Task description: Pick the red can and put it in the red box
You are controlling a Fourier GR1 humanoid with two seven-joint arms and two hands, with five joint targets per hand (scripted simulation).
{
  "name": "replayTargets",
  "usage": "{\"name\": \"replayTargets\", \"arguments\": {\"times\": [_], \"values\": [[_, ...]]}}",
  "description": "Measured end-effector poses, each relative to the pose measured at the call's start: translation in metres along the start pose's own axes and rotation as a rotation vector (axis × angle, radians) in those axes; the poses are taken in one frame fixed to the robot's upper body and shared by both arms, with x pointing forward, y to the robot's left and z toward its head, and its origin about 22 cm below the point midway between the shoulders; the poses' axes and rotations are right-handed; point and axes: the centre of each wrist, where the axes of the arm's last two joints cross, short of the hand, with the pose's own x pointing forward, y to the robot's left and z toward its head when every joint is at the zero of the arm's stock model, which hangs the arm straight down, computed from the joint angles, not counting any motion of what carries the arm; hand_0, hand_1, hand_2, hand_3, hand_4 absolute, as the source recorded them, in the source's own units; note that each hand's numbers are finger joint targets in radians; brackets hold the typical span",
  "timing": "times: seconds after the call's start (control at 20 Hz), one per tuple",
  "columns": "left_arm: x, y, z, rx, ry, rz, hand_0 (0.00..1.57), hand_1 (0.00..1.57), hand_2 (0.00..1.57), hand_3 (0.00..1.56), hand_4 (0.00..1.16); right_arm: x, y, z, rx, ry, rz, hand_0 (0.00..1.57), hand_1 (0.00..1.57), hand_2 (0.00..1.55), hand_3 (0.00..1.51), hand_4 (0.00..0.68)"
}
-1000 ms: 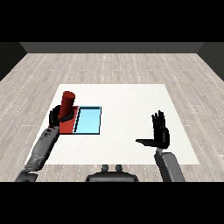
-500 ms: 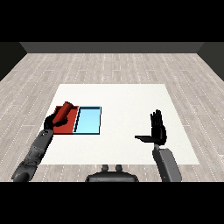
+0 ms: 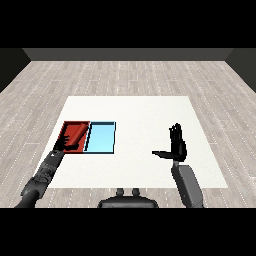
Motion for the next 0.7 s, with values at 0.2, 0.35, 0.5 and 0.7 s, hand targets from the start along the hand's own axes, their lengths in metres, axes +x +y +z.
{"name": "replayTargets", "arguments": {"times": [0.2,0.35,0.5,0.7], "values": [[0.005,0.009,-0.004,0.019,0.010,0.035,0.00,0.00,0.00,0.00,0.00,-0.002,0.000,-0.002,0.003,-0.005,-0.010,0.00,0.00,0.00,0.00,0.000],[0.019,0.019,-0.008,0.048,-0.104,0.228,0.00,0.00,0.00,0.00,0.00,0.000,-0.001,0.000,0.015,-0.010,-0.018,0.00,0.00,0.00,0.00,0.000],[0.041,0.021,-0.009,0.048,-0.288,0.447,0.00,0.00,0.00,0.00,0.00,0.003,-0.003,-0.002,0.017,-0.023,-0.032,0.00,0.00,0.00,0.00,0.000],[0.071,0.005,-0.004,-0.017,-0.561,0.762,0.00,0.00,0.00,0.00,0.00,0.002,-0.004,-0.001,0.036,-0.020,-0.035,0.00,0.00,0.00,0.00,0.000]]}}
